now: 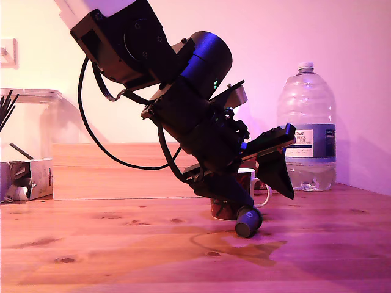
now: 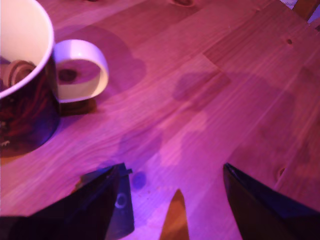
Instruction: Pick up the coffee capsules from the table one by one and drop them inside the nearest coffee cup
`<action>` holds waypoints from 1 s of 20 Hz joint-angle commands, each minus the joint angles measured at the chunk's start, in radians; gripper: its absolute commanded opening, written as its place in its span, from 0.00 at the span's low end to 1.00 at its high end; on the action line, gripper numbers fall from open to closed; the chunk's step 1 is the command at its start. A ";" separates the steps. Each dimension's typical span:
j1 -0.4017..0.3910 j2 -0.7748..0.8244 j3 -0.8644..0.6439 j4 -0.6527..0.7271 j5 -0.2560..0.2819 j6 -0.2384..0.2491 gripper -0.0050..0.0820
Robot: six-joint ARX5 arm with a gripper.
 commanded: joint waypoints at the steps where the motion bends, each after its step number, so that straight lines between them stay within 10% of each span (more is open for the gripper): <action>1: 0.014 -0.023 -0.005 0.010 -0.011 0.015 0.71; 20: 0.002 -0.017 -0.114 0.259 -0.080 0.052 0.71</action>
